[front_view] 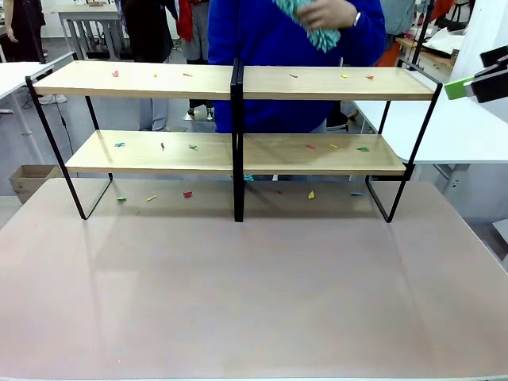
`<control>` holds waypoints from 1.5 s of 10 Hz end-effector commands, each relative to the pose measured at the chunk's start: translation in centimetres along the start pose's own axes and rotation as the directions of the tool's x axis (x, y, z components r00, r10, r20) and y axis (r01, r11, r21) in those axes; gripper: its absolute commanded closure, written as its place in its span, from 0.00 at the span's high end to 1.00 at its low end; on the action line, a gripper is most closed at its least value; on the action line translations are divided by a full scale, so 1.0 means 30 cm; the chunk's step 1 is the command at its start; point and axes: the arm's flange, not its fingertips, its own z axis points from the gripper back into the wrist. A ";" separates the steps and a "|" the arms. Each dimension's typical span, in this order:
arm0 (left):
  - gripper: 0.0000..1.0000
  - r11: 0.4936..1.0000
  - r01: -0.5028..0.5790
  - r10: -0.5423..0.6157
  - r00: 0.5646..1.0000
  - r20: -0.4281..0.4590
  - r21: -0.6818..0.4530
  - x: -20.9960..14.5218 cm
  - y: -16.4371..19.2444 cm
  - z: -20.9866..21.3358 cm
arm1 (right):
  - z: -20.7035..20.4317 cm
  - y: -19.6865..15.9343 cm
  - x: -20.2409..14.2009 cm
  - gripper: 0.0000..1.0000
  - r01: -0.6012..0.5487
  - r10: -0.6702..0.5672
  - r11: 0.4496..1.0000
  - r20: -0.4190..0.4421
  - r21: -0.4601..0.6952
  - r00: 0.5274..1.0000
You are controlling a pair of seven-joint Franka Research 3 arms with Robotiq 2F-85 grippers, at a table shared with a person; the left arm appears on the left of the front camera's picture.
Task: Clean the shelves.
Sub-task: Pick up the Duster when the human hands it over.
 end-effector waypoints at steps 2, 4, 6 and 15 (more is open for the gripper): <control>1.00 1.000 -0.005 0.005 1.000 -0.005 -0.004 -0.133 -0.079 -0.046 | -0.004 -0.015 -0.014 1.00 -0.004 0.005 1.000 0.014 -0.029 1.000; 1.00 1.000 0.000 0.000 1.000 -0.001 -0.001 0.000 0.000 -0.001 | 0.007 -0.023 -0.012 1.00 0.055 -0.053 0.997 0.040 -0.045 0.998; 1.00 1.000 0.000 0.000 1.000 -0.001 -0.001 0.000 0.000 -0.001 | 0.023 -0.041 -0.016 1.00 0.185 -0.183 0.982 0.070 -0.031 0.981; 1.00 1.000 0.000 0.000 1.000 -0.001 -0.001 0.000 0.000 -0.001 | 0.010 -0.065 -0.030 1.00 0.346 -0.346 0.938 0.025 -0.025 0.938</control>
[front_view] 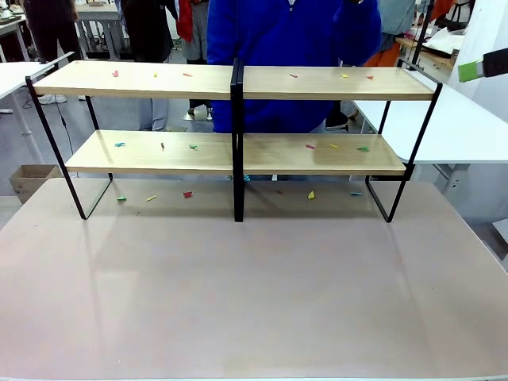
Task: Clean the shelves.
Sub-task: Pick up the Duster when the human hands it over.
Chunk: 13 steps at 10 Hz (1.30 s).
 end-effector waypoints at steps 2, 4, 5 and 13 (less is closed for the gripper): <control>1.00 1.000 -0.001 0.001 1.000 0.001 0.000 0.000 0.001 -0.001 | -0.002 0.000 0.000 1.00 0.002 -0.002 1.000 0.002 0.013 1.000; 1.00 1.000 -0.001 0.001 1.000 0.001 0.000 0.000 0.001 -0.001 | -0.002 0.000 0.000 1.00 0.002 -0.002 1.000 0.002 0.013 1.000; 1.00 1.000 -0.001 0.001 1.000 0.001 0.000 0.000 0.001 -0.001 | -0.002 0.000 0.000 1.00 0.002 -0.002 1.000 0.002 0.013 1.000; 1.00 1.000 -0.001 0.001 1.000 0.001 0.000 0.000 0.001 -0.001 | -0.045 -0.061 0.174 1.00 0.306 -0.308 0.951 -0.068 -0.041 0.949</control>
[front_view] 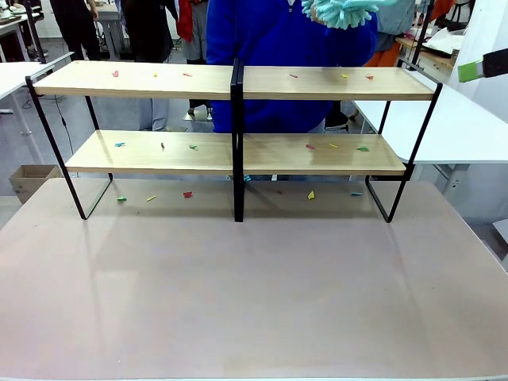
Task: Clean the shelves.
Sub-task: Pick up the Duster when the human hands it over.
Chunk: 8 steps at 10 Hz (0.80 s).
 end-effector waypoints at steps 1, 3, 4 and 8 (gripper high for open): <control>1.00 1.000 -0.002 0.002 1.000 0.001 0.000 -0.001 0.002 -0.001 | -0.070 -0.058 0.290 1.00 0.393 -0.393 0.919 -0.013 0.019 0.920; 1.00 1.000 -0.002 0.002 1.000 0.001 0.000 -0.001 0.002 -0.001 | -0.196 -0.074 0.482 1.00 0.721 -0.717 0.687 -0.083 0.088 0.692; 1.00 1.000 -0.002 0.002 1.000 0.001 0.000 -0.001 0.002 -0.001 | -0.294 -0.055 0.514 1.00 0.702 -0.676 0.695 -0.193 0.154 0.711; 1.00 1.000 -0.002 0.002 1.000 0.001 0.000 -0.001 0.002 -0.001 | -0.358 -0.017 0.495 1.00 0.677 -0.645 0.721 -0.216 0.147 0.733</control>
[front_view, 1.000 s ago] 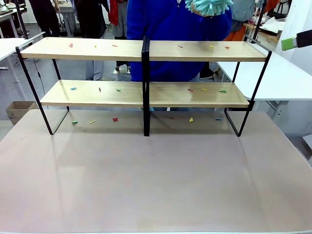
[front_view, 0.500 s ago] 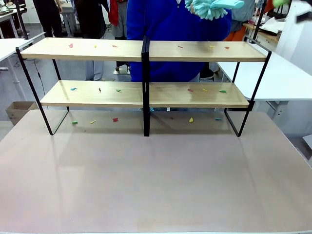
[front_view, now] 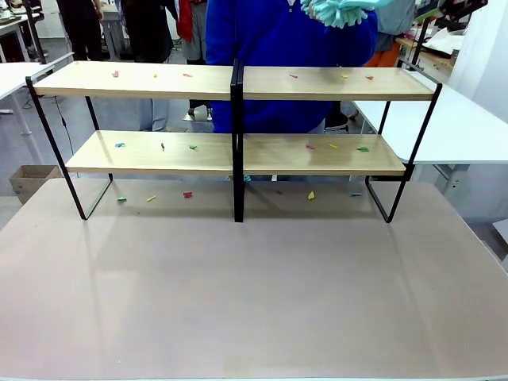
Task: Clean the shelves.
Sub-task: Pick up the Duster when the human hands it over.
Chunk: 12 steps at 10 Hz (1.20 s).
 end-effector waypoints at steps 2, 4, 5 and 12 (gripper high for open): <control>1.00 1.000 -0.003 0.003 1.000 0.001 -0.001 -0.002 0.002 -0.002 | -0.106 0.028 0.054 1.00 0.181 -0.157 0.971 -0.150 0.157 0.976; 1.00 1.000 -0.003 0.003 1.000 0.001 -0.001 -0.002 0.002 -0.002 | -0.183 0.021 0.088 1.00 0.257 -0.219 0.950 -0.211 0.177 0.953; 1.00 1.000 -0.003 0.003 1.000 0.001 -0.001 -0.002 0.002 -0.002 | -0.204 0.011 0.094 1.00 0.272 -0.236 0.947 -0.206 0.169 0.950; 1.00 1.000 -0.003 0.003 1.000 0.001 -0.001 -0.002 0.002 -0.002 | -0.207 -0.012 0.104 0.00 0.293 -0.261 0.947 -0.217 0.130 0.941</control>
